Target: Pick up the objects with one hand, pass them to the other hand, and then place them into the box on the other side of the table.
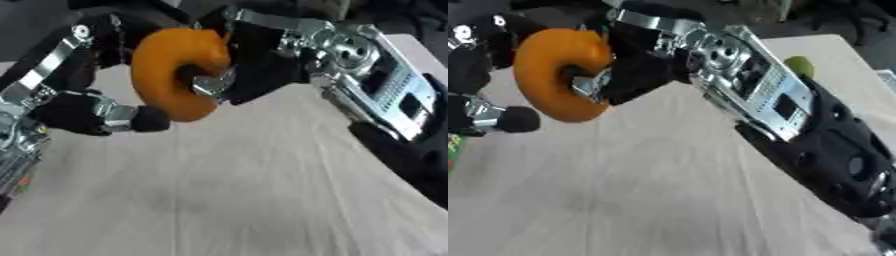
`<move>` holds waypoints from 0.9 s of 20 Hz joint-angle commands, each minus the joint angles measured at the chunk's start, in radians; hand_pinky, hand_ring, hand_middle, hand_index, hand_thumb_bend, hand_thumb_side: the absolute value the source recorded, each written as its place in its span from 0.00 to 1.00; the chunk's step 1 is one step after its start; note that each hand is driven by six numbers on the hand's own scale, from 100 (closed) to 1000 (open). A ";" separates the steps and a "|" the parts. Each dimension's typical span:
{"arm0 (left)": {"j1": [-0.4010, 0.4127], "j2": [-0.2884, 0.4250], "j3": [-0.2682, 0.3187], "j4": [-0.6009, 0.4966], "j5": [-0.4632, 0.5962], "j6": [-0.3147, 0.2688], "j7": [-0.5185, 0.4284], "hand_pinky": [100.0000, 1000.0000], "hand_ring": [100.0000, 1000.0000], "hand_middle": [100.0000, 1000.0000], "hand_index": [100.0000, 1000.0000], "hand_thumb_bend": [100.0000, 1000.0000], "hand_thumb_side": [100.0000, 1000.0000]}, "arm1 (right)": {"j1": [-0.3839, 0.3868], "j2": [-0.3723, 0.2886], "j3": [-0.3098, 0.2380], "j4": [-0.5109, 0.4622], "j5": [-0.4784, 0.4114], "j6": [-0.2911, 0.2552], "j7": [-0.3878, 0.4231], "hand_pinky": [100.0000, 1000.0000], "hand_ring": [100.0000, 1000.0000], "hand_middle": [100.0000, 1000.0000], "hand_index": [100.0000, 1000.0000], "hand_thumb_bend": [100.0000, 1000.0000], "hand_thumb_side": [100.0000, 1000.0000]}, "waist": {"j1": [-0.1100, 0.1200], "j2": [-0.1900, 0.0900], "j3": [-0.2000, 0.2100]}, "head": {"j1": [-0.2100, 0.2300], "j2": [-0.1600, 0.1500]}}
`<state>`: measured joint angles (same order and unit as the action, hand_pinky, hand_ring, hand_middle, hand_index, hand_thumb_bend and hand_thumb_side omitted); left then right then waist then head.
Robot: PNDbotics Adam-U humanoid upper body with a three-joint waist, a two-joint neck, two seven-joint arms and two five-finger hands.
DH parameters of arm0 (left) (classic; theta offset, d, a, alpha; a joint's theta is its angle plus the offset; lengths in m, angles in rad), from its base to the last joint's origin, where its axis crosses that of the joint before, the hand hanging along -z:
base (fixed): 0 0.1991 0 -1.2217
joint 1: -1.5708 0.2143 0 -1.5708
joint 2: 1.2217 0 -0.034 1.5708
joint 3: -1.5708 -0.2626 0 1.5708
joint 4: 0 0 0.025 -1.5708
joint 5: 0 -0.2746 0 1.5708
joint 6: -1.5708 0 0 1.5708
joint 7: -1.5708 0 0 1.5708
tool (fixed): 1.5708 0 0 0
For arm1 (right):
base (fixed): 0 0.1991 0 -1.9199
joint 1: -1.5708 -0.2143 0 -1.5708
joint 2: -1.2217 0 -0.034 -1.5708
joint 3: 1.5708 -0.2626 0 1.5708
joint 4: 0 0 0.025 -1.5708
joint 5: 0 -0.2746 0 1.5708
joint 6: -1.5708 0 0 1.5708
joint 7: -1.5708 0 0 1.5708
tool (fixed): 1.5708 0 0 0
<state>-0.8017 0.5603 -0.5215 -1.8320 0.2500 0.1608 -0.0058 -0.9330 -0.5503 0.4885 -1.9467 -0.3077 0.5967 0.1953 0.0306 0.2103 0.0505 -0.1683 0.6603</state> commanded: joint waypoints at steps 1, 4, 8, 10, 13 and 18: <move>-0.023 0.003 0.005 -0.003 0.005 0.006 0.002 0.61 0.70 0.60 0.74 1.00 0.41 | -0.024 -0.007 -0.006 -0.005 0.004 -0.002 0.005 0.69 0.64 0.37 0.53 0.00 0.00 | 0.000 -0.024 0.000 | -0.001 -0.006; -0.026 -0.001 0.003 -0.001 0.007 0.009 0.001 0.61 0.70 0.60 0.75 1.00 0.44 | -0.025 -0.004 -0.005 -0.005 0.006 -0.003 0.005 0.68 0.64 0.37 0.53 0.00 0.00 | -0.001 -0.024 0.000 | -0.001 -0.004; -0.026 -0.002 -0.002 -0.001 0.010 0.005 -0.005 0.60 0.69 0.58 0.74 1.00 0.45 | -0.024 -0.003 -0.003 -0.001 0.010 -0.003 0.002 0.68 0.64 0.37 0.53 0.00 0.00 | -0.001 -0.023 0.001 | 0.000 -0.002; -0.026 -0.006 -0.002 0.003 0.015 0.009 -0.002 0.59 0.68 0.54 0.72 0.95 0.43 | -0.024 -0.002 -0.001 -0.001 0.009 -0.003 0.006 0.68 0.64 0.37 0.53 0.00 0.00 | -0.001 -0.023 0.002 | 0.001 -0.002; -0.028 -0.010 -0.005 0.010 0.028 0.021 0.014 0.56 0.64 0.49 0.68 0.82 0.39 | -0.025 -0.001 0.000 0.000 0.007 -0.002 0.008 0.68 0.64 0.37 0.53 0.00 0.00 | -0.002 -0.023 0.002 | 0.001 -0.002; -0.029 -0.015 -0.008 0.012 0.045 0.044 0.041 0.49 0.54 0.39 0.56 0.56 0.34 | -0.025 0.000 0.002 0.001 0.003 -0.001 0.008 0.68 0.64 0.37 0.53 0.00 0.00 | -0.002 -0.023 0.003 | 0.001 -0.002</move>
<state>-0.8104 0.5402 -0.5335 -1.8120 0.2854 0.2010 0.0263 -0.9371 -0.5480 0.5003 -1.9404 -0.3036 0.5965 0.2019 0.0299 0.2103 0.0512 -0.1685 0.6613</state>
